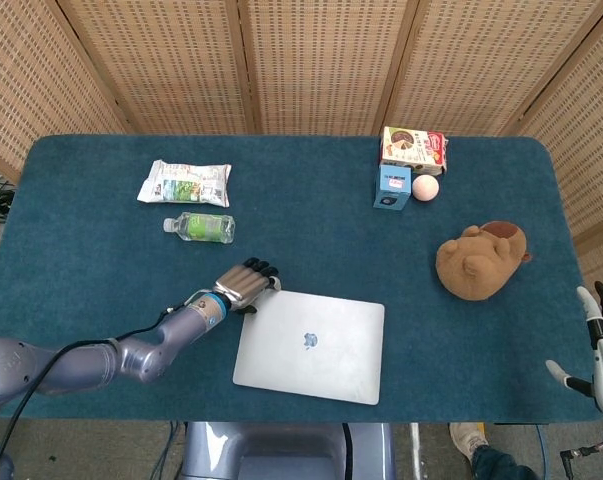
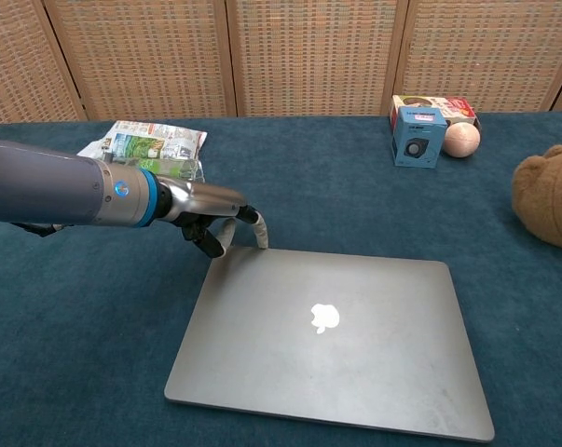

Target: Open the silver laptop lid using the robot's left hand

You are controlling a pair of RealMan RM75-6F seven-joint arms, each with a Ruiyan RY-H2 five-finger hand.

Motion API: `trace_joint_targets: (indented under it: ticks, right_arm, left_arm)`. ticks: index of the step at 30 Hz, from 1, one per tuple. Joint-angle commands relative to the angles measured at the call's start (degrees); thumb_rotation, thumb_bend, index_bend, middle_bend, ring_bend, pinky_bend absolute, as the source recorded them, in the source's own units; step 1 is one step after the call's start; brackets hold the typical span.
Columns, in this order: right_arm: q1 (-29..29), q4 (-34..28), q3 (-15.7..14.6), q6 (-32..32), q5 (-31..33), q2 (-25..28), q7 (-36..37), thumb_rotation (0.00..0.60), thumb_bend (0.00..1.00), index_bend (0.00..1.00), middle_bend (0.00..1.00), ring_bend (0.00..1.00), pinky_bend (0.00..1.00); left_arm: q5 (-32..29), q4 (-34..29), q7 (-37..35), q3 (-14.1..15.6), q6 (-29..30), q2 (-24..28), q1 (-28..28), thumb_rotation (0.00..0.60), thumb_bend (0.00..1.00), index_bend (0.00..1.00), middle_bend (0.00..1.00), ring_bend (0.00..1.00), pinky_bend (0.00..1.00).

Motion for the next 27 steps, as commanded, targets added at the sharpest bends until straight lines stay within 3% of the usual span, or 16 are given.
trace_joint_targets:
  ticks: [1,16,19,24,27]
  right_arm:
    - [0.05,-0.04,-0.02,-0.03,-0.18,-0.02,-0.09,0.6,0.03,0.0,0.0,0.0,0.0]
    - [-0.22,-0.31,0.1,0.61,-0.67,0.04,-0.03,0.6,0.03,0.0,0.0,0.0,0.0]
    - [-0.26,-0.17,0.05,0.59,-0.75,-0.03,0.18,0.6,0.03,0.0,0.0,0.0,0.0]
    - [-0.24,0.15,-0.08,0.4,-0.88,-0.33,0.53,0.6,0.03,0.0,0.0,0.0,0.0]
    - [-0.24,0.16,-0.1,0.47,-1.1,-0.38,0.54,0.6,0.03,0.0,0.0,0.0,0.0]
  left_arm:
    - [0.44,-1.29,-0.02,0.46,-0.23,0.87,-0.02,0.535,0.99,0.24,0.1,0.02,0.01]
    - [2.61,-10.59,-1.74,0.99,-0.13,6.9,-0.27,0.538,0.95,0.24,0.1,0.02,0.01]
    - [3.55,-12.17,-1.47,0.52,4.87,7.58,1.09,0.535,0.82,0.24,0.09,0.0,0.01]
    - [9.23,-14.58,-0.92,-0.41,17.18,5.54,5.96,0.534,0.43,0.19,0.04,0.0,0.01]
    - [13.31,-15.63,-0.2,-0.18,21.17,4.46,7.98,0.533,0.29,0.17,0.01,0.0,0.01]
